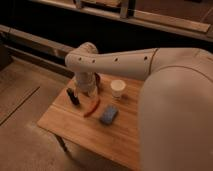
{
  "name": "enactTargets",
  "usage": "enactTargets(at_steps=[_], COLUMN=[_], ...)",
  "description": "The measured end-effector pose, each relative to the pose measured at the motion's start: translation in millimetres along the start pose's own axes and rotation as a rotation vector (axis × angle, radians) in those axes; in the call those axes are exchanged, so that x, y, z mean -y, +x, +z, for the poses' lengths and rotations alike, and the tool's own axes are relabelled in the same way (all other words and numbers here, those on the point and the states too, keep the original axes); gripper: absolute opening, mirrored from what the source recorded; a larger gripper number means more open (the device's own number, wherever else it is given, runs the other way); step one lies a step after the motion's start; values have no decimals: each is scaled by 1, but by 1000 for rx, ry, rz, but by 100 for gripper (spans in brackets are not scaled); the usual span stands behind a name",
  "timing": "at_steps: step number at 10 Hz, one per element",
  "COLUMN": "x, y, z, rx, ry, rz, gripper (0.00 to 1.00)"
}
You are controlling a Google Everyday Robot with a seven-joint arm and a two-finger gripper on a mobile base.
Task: Knock the eraser over
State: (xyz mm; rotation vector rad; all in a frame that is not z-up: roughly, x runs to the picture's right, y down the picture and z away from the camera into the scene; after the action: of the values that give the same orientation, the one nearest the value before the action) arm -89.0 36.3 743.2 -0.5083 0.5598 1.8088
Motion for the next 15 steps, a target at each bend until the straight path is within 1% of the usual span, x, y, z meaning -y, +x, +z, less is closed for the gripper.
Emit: enactTargets(at_steps=[1,2,3,4,5,6,8,10,11,12,13,14,15], x=[5,9,6,3,-6,-12,-35,-54,-60,-69,-74,-76,-78], y=[-6,-14,-18,-21,-28,-34,-46,-49,-48,-45,-38,-34,-24], z=[9,24,36,43,51,53,49,45,46,48,54,57,63], rx=[-19,-50,-77,-91,-105,-106,-91,-79,-81,-87,-104,-113,-133], ry=[9,21,31,40,48,49,36,20,14,-3,-13,-19,-22], rz=[22,35,30,21,0,-14,-54,-80,-84,-89,-83,-75,-55], gripper=[65,65,65,65,65,65,65,65,65,65,65,65,65])
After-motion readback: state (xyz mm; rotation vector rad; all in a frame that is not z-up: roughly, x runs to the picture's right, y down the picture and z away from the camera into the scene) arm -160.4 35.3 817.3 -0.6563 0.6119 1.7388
